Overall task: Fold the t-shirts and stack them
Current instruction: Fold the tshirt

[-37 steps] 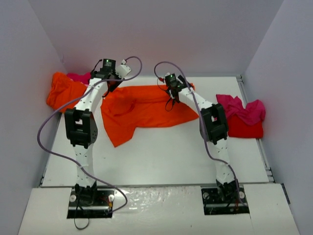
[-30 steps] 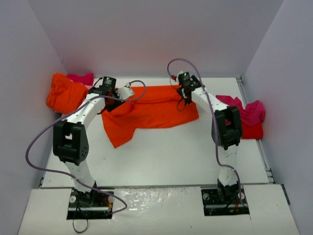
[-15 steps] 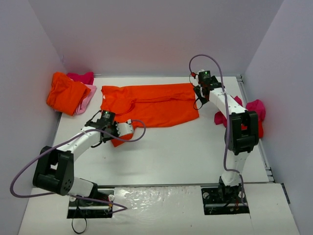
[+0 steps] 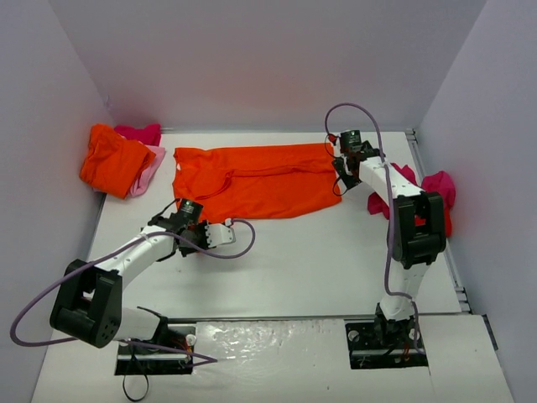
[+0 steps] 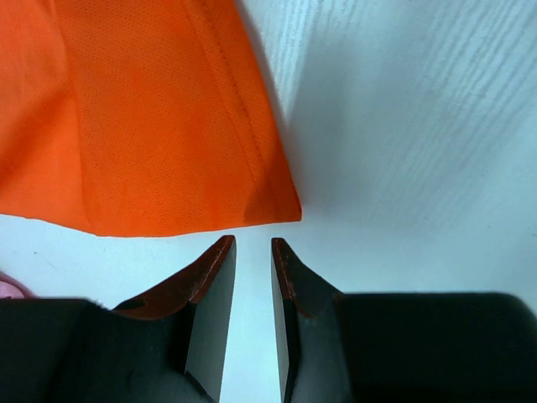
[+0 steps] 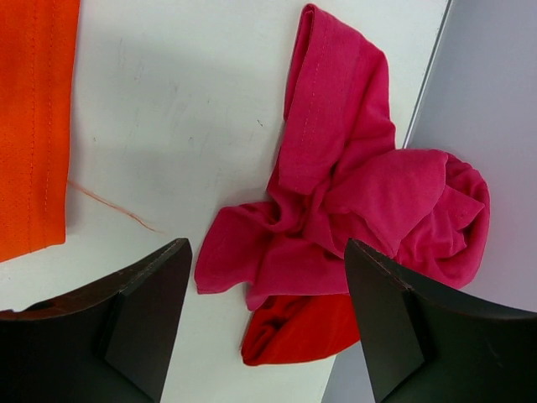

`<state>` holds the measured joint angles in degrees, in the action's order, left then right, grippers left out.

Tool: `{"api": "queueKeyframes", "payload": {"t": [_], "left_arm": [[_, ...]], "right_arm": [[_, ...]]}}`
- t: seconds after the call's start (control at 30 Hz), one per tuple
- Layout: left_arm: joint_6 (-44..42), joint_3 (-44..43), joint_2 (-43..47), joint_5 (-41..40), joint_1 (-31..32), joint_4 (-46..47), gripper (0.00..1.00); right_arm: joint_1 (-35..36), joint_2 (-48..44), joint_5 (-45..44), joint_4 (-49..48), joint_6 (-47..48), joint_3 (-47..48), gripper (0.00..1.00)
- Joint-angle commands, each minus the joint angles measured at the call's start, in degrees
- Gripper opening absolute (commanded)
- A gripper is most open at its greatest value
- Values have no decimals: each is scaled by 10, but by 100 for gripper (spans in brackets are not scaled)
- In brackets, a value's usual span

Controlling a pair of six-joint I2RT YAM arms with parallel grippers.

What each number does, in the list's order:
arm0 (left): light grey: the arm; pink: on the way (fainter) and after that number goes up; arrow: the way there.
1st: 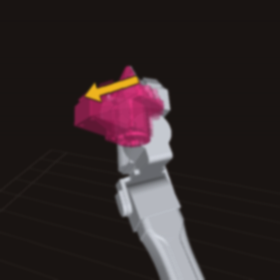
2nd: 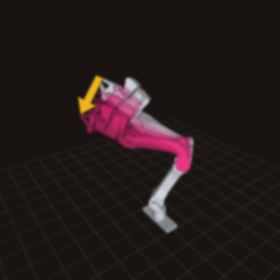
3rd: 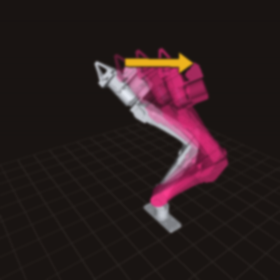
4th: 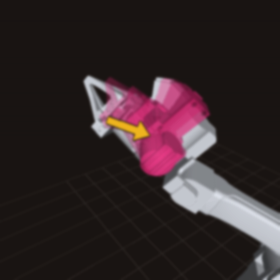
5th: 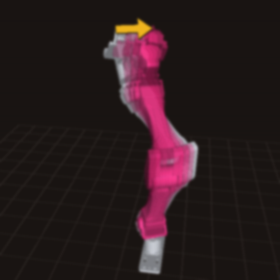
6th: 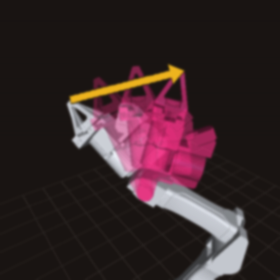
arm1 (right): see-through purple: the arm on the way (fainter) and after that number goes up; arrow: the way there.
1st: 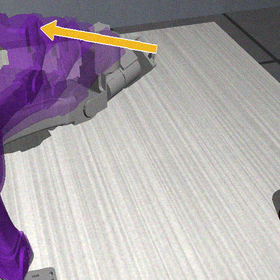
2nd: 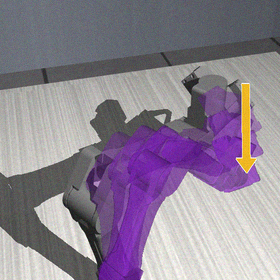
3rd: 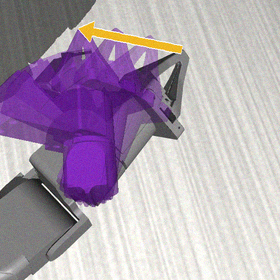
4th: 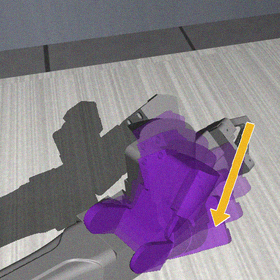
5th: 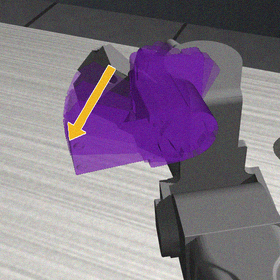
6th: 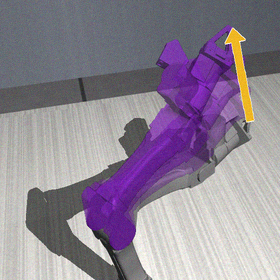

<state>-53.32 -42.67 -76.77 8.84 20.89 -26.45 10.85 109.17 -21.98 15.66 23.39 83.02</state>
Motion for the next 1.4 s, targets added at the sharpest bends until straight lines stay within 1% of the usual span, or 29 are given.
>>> {"api": "queueKeyframes", "payload": {"t": [0.0, 0.3, 0.57, 1.0, 1.17, 1.23, 1.33, 1.37], "left_arm": [[-8, 2, 28, 29, 11, -28, 21], [-25, 7, 30, 54, 16, -75, 21], [-18, 4, 5, 59, 17, -32, 21], [-14, -18, -79, 52, 21, 28, 21], [-12, -13, -81, 50, 21, 47, 21], [-12, -12, -82, 48, 21, 51, 20], [-12, -14, -84, 45, 22, 51, 13], [-11, -13, -83, 45, 21, 53, 4]], "right_arm": [[-3, -55, -16, -3, -14, 6, 71], [-3, -50, -17, 6, -19, 7, 71], [-2, -42, -11, 8, -22, 7, 71], [-1, -34, 6, 10, -25, 4, 71], [-1, -28, 13, 10, -26, -2, 71], [0, -24, 15, 10, -27, -1, 71], [0, -23, 18, 10, -28, 2, 71], [0, -22, 19, 10, -27, 4, 71]]}}
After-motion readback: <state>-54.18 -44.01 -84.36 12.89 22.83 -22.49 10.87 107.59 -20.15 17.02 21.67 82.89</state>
